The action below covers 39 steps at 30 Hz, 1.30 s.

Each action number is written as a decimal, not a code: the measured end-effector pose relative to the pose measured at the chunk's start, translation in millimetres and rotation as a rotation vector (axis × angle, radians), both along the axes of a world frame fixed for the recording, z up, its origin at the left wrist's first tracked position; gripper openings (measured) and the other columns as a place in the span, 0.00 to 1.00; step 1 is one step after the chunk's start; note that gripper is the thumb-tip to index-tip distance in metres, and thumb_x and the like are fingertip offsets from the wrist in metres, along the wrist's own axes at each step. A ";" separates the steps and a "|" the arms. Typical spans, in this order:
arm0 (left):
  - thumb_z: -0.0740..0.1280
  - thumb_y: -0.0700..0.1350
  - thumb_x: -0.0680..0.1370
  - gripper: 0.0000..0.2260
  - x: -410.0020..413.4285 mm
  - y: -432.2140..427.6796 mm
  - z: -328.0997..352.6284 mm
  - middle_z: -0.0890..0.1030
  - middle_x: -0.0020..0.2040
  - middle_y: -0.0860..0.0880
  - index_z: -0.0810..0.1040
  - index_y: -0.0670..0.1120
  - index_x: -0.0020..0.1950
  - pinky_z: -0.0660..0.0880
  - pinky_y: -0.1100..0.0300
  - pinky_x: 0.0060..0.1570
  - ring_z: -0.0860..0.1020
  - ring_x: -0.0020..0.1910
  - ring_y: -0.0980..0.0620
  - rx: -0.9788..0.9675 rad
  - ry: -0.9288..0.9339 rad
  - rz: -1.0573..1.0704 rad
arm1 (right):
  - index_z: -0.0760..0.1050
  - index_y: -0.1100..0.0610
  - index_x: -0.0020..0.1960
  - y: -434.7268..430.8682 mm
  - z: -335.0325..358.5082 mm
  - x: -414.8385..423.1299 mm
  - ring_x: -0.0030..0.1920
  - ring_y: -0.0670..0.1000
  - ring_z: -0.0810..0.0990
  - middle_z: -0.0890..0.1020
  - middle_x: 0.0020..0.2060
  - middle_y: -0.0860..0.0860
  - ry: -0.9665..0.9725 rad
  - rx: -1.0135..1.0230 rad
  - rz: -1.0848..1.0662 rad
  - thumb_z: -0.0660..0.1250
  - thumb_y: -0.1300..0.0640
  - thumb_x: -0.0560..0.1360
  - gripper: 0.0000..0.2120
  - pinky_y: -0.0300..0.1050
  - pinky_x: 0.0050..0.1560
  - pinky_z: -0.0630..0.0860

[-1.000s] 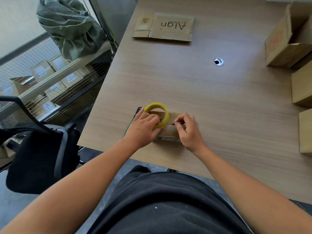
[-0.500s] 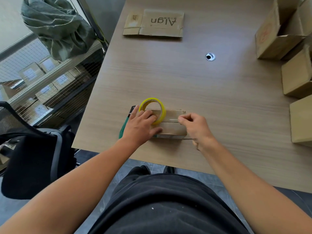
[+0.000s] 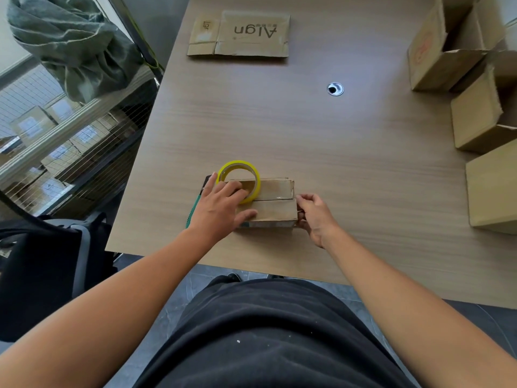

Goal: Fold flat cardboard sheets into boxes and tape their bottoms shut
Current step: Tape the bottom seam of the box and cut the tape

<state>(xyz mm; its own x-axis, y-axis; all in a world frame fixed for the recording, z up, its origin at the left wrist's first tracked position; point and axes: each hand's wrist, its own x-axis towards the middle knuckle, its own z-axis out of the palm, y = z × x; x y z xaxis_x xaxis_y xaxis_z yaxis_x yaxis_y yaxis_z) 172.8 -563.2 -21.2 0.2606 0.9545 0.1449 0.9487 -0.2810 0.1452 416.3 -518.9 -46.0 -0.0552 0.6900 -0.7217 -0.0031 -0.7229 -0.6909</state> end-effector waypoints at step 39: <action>0.63 0.66 0.77 0.30 -85.2 118.1 34.6 0.66 0.76 0.61 0.56 0.70 0.77 0.73 0.50 0.64 0.73 0.68 0.51 -0.679 0.062 -0.264 | 0.70 0.57 0.74 13.6 -1.8 -36.5 0.71 0.57 0.64 0.74 0.66 0.55 -0.866 0.941 0.502 0.55 0.42 0.81 0.28 0.57 0.73 0.63</action>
